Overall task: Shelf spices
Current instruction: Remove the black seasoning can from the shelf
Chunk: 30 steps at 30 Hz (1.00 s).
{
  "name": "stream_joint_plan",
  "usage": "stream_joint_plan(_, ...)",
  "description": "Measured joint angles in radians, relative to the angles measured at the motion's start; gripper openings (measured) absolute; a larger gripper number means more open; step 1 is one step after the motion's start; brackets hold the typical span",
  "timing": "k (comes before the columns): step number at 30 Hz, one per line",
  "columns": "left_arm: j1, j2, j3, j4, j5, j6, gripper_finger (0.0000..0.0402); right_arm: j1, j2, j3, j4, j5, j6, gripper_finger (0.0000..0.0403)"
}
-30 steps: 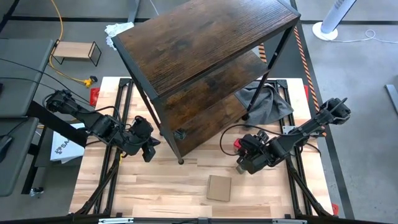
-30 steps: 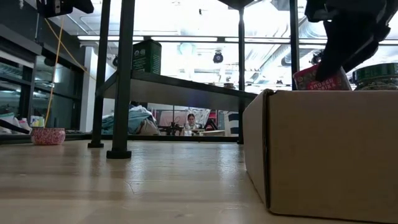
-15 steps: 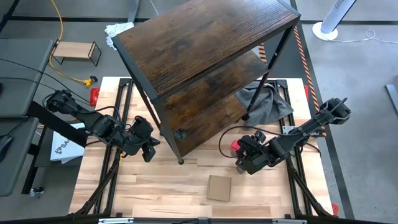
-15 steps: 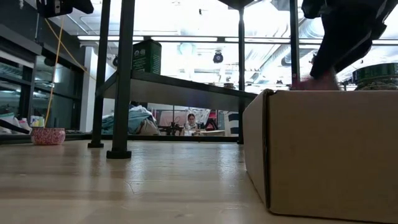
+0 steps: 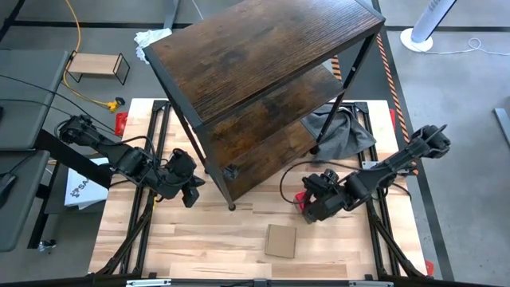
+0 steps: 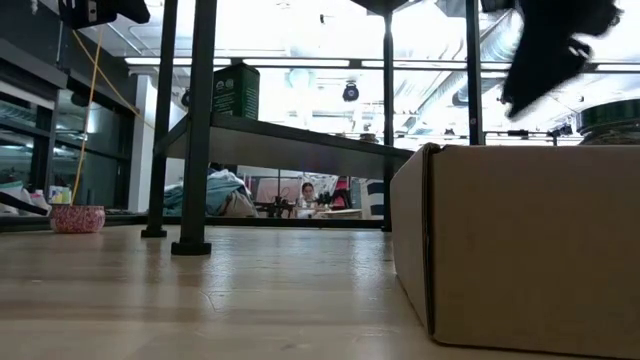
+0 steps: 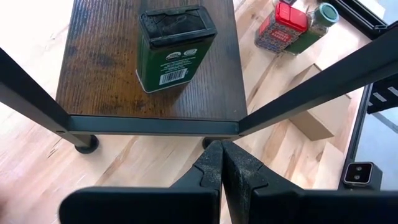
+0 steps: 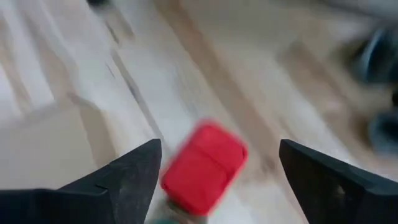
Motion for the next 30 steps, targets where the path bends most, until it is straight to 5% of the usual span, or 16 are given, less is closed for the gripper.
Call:
stream_joint_plan(5,0.0,0.0,0.0,0.001,0.0,0.001,0.0,-0.053,-0.005,0.127,0.085,0.296,-0.13,0.0323)
stream_joint_plan(8,0.0,0.0,0.0,0.0,-0.001,0.001,0.0,-0.089,-0.006,0.172,0.226,0.362,-0.271,0.0323)
stream_joint_plan(13,0.0,0.024,0.0,0.002,-0.053,-0.006,0.0,-0.125,0.002,0.178,0.423,0.285,-0.45,0.0323)
stream_joint_plan(20,-0.001,0.101,0.0,0.004,0.012,0.038,0.0011,-0.125,0.012,0.178,0.416,0.229,-0.429,0.0323)
stream_joint_plan(30,0.036,0.161,0.0,0.105,0.006,0.236,0.0106,-0.132,0.039,0.178,0.417,0.122,-0.378,0.0323)
